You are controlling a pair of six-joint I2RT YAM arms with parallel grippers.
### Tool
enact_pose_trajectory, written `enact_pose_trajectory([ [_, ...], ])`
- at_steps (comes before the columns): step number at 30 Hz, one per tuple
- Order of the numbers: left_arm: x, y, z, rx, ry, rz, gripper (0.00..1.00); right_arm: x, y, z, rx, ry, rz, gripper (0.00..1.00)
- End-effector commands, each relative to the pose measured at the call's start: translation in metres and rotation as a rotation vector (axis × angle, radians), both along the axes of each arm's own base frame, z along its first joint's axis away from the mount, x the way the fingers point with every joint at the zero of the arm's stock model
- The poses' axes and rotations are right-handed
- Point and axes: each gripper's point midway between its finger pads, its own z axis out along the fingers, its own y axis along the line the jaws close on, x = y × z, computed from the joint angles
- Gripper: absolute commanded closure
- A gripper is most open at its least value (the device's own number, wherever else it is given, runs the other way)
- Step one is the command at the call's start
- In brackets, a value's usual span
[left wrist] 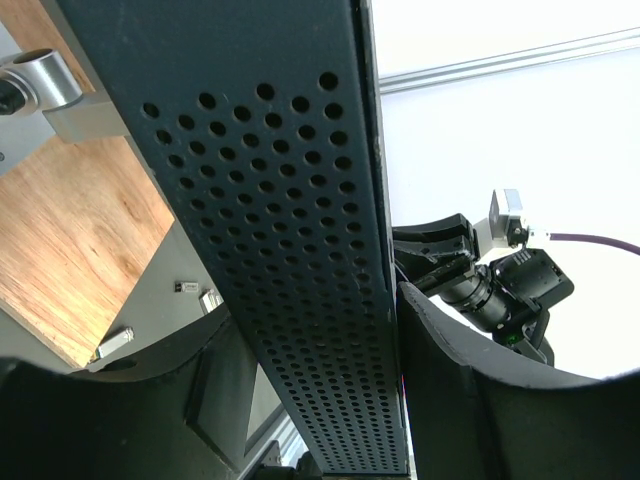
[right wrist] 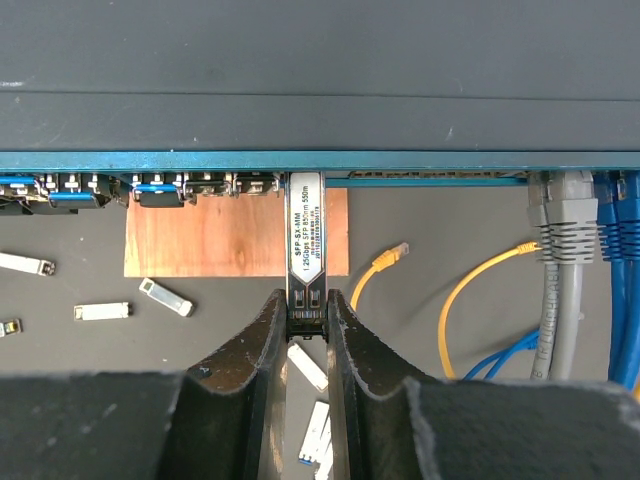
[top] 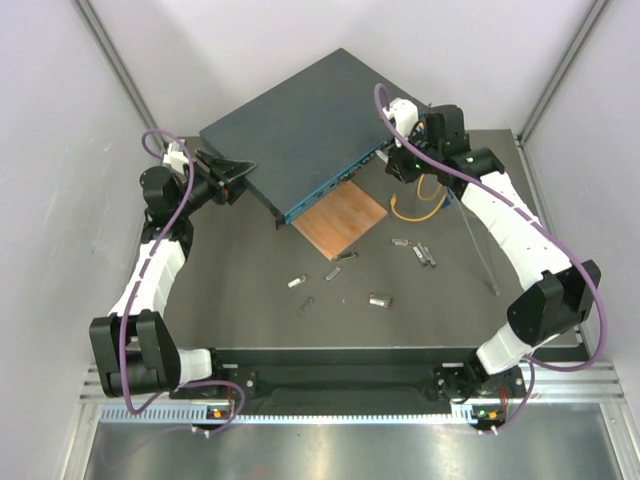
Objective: Insert the plug into the switch port
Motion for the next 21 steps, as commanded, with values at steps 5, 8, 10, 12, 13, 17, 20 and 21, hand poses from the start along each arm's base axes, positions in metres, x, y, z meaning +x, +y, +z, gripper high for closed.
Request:
enact_pose_trajectory([
  [5, 0.009, 0.002, 0.014, 0.06, -0.109, 0.03, 1.0, 0.004, 0.013, 0.047, 0.083, -0.097, -0.006, 1.0],
  [8, 0.008, 0.003, 0.012, 0.06, -0.108, 0.034, 1.0, 0.004, 0.013, 0.053, 0.093, -0.106, -0.014, 1.0],
  [10, 0.008, 0.003, 0.011, 0.059, -0.105, 0.034, 1.0, 0.002, 0.014, 0.057, 0.101, -0.109, -0.01, 1.0],
  [12, 0.008, 0.003, 0.01, 0.059, -0.105, 0.034, 1.0, 0.0, 0.016, 0.059, 0.106, -0.11, -0.002, 1.0],
  [13, 0.008, 0.003, 0.01, 0.058, -0.103, 0.033, 1.0, 0.0, 0.016, 0.058, 0.106, -0.105, 0.002, 1.0],
  [17, 0.009, 0.003, 0.011, 0.054, -0.103, 0.034, 1.0, -0.002, 0.02, 0.051, 0.1, -0.087, 0.021, 1.0],
  [20, 0.008, 0.003, 0.011, 0.053, -0.103, 0.035, 1.0, -0.001, 0.024, 0.047, 0.099, -0.071, 0.029, 1.0],
  [21, 0.009, 0.003, 0.011, 0.053, -0.105, 0.036, 1.0, 0.0, 0.025, 0.044, 0.098, -0.063, 0.031, 1.0],
])
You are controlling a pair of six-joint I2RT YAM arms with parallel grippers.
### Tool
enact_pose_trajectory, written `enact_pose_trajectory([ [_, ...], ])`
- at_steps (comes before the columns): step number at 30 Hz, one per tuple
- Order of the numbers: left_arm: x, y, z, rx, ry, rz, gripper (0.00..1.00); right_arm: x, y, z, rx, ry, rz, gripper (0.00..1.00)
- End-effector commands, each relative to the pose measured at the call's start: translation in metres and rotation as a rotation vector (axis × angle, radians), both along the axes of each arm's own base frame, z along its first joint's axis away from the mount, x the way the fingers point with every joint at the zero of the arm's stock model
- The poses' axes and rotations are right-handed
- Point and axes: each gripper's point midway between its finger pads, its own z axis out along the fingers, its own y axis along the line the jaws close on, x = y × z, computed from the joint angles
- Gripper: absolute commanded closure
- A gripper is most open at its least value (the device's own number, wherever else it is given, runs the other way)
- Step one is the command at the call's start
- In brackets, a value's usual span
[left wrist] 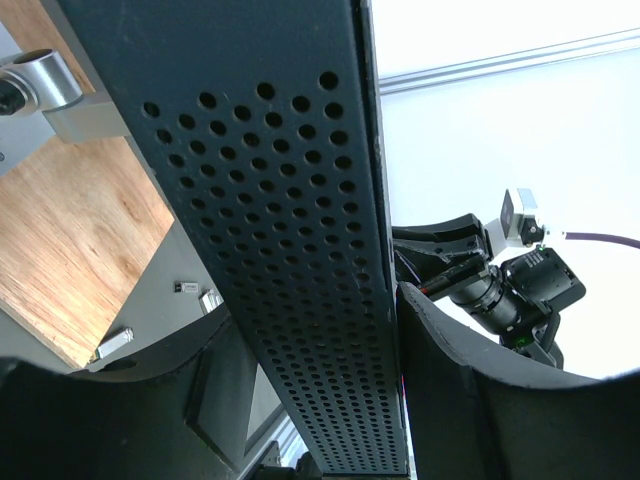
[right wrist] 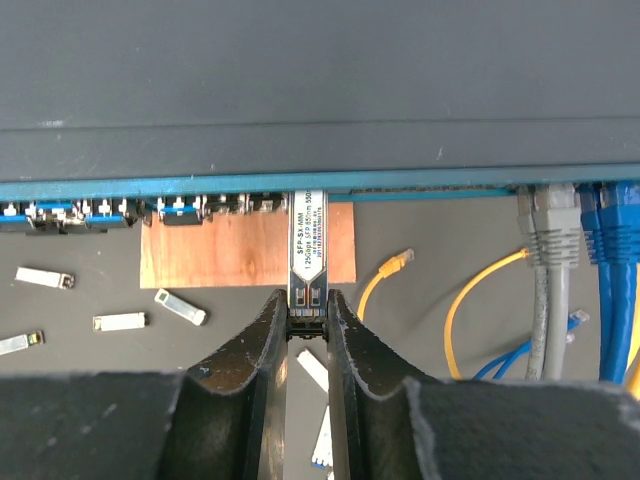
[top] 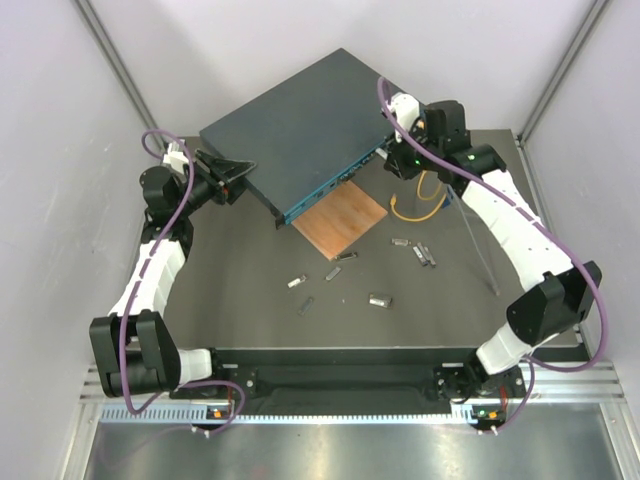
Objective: Insert the plug into the switch port
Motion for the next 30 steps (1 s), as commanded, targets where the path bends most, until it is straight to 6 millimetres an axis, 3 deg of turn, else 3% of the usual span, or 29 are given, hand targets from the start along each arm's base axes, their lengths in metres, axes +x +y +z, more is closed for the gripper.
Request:
enact_pose_trajectory([
  [1, 0.009, 0.004, 0.012, 0.055, -0.106, 0.037, 1.0, 0.003, 0.02, 0.03, 0.064, -0.066, 0.047, 1.0],
  [10, 0.008, 0.004, 0.01, 0.056, -0.101, 0.037, 1.0, 0.009, 0.023, 0.018, 0.052, -0.049, 0.049, 1.0],
  [22, 0.009, 0.004, 0.007, 0.054, -0.094, 0.037, 1.0, 0.017, 0.036, 0.047, 0.1, -0.107, 0.08, 1.0],
  [30, 0.01, 0.004, 0.006, 0.054, -0.092, 0.039, 1.0, 0.022, 0.051, 0.045, 0.102, -0.11, 0.109, 1.0],
])
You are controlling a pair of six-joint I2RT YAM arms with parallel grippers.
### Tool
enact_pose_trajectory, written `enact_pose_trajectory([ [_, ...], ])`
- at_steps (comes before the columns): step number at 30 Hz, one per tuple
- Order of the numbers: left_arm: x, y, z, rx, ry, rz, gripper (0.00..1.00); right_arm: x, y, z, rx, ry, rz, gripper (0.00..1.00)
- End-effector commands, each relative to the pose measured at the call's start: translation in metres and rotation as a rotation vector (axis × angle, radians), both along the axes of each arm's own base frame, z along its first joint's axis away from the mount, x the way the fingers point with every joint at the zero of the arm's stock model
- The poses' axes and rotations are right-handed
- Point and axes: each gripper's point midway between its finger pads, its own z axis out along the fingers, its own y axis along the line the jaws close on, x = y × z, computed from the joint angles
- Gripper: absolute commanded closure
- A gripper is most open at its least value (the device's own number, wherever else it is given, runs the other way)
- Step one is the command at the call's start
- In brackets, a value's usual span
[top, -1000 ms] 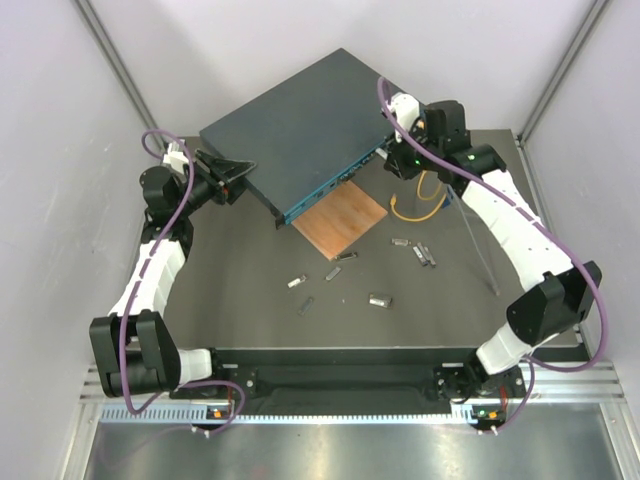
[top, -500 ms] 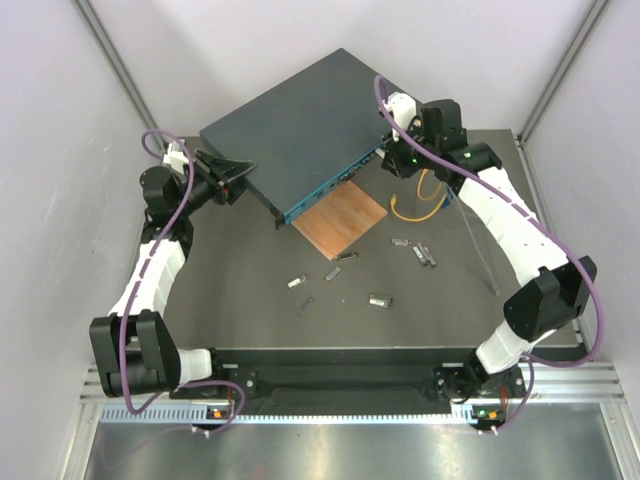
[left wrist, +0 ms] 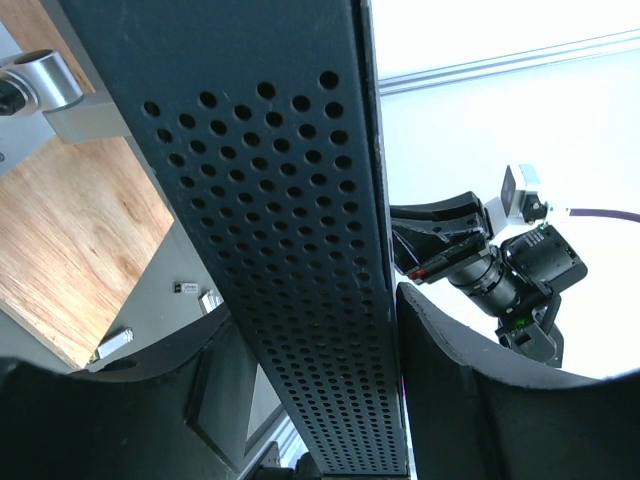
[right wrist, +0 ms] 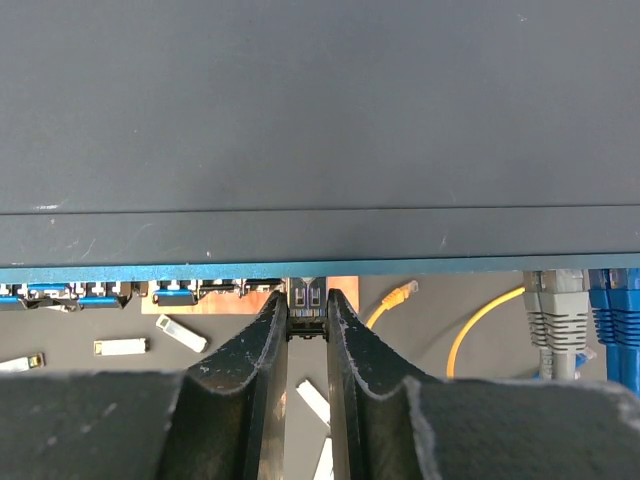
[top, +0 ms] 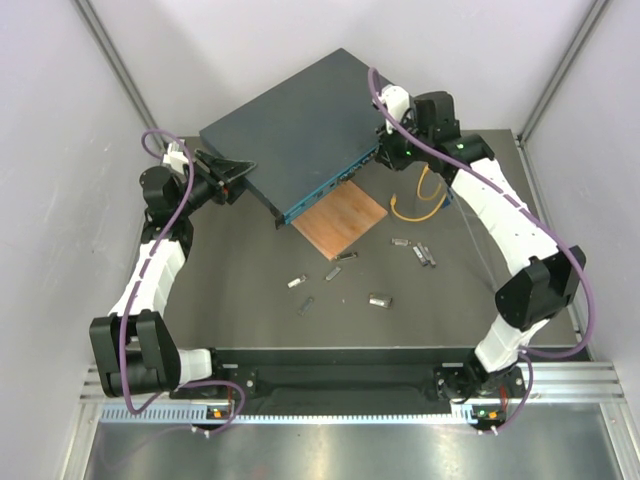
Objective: Insert the plug into the switch port
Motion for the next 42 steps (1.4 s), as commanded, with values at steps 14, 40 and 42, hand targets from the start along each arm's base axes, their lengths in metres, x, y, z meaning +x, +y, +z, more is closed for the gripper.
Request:
enact_pose_trajectory([
  [14, 0.01, 0.007, 0.005, 0.054, -0.085, 0.043, 1.0, -0.024, 0.01, 0.035, 0.005, -0.11, 0.094, 0.54],
  [40, 0.009, 0.006, 0.008, 0.052, -0.092, 0.045, 1.0, -0.004, -0.017, 0.031, 0.032, -0.05, 0.016, 0.75],
  [42, 0.008, 0.006, 0.008, 0.051, -0.095, 0.046, 1.0, -0.001, -0.015, 0.033, 0.047, -0.054, 0.009, 0.77],
])
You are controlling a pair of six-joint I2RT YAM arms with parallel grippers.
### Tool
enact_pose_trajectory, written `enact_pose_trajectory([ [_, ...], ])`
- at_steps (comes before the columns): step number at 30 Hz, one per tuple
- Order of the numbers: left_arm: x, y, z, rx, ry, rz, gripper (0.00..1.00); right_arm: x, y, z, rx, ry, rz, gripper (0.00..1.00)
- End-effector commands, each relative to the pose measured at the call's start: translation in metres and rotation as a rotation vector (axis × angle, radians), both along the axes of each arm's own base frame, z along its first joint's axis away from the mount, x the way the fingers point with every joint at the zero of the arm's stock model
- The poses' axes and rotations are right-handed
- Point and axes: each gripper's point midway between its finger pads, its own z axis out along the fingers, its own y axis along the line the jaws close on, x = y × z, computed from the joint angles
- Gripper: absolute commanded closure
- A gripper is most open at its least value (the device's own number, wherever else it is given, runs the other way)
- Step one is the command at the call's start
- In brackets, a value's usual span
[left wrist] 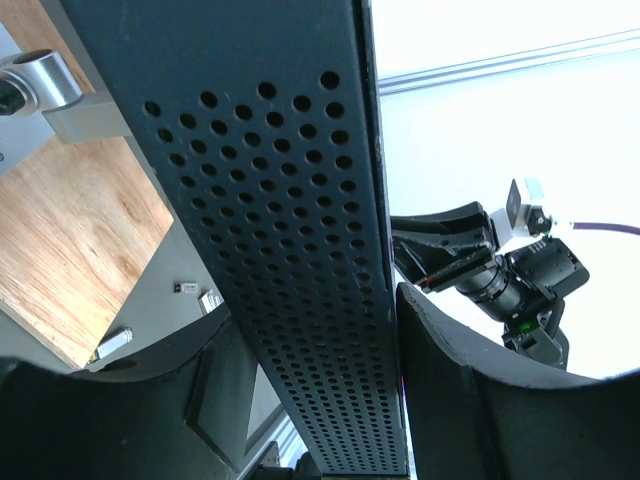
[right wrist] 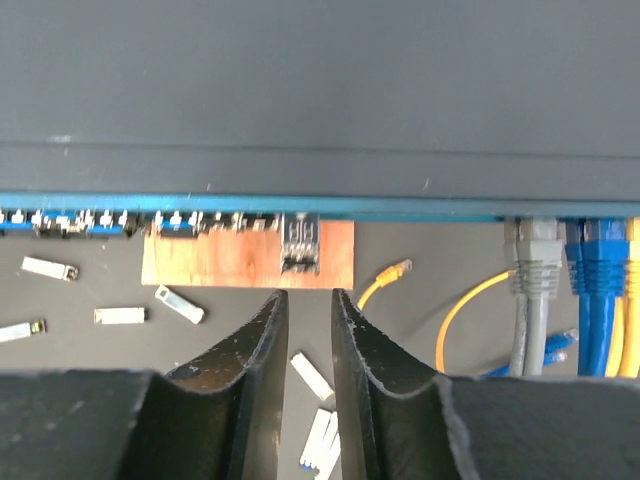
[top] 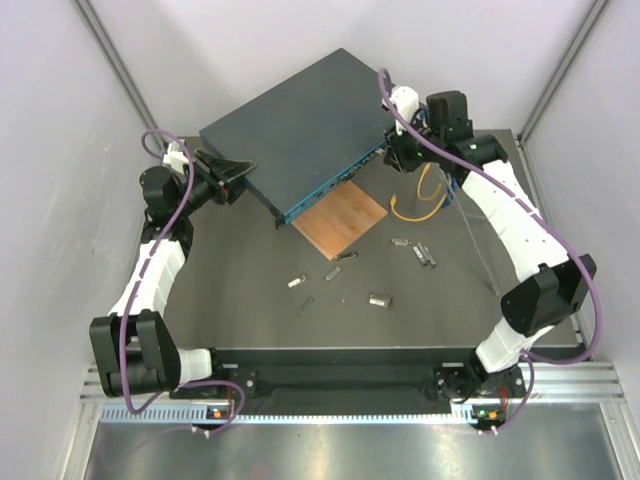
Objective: Insert the plug into the switch port
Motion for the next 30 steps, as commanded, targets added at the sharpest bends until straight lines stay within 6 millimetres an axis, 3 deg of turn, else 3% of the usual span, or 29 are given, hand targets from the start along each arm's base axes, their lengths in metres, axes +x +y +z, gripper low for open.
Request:
enact_pose_trajectory([
  [1, 0.008, 0.006, 0.009, 0.049, -0.095, 0.046, 1.0, 0.015, 0.008, 0.026, 0.068, -0.062, -0.011, 0.78],
  [13, 0.008, 0.005, 0.009, 0.049, -0.097, 0.038, 1.0, 0.029, 0.018, 0.031, 0.105, -0.084, -0.017, 0.83],
  [30, 0.009, 0.006, 0.004, 0.052, -0.084, 0.038, 1.0, 0.046, 0.035, 0.053, 0.201, -0.155, -0.026, 0.92],
])
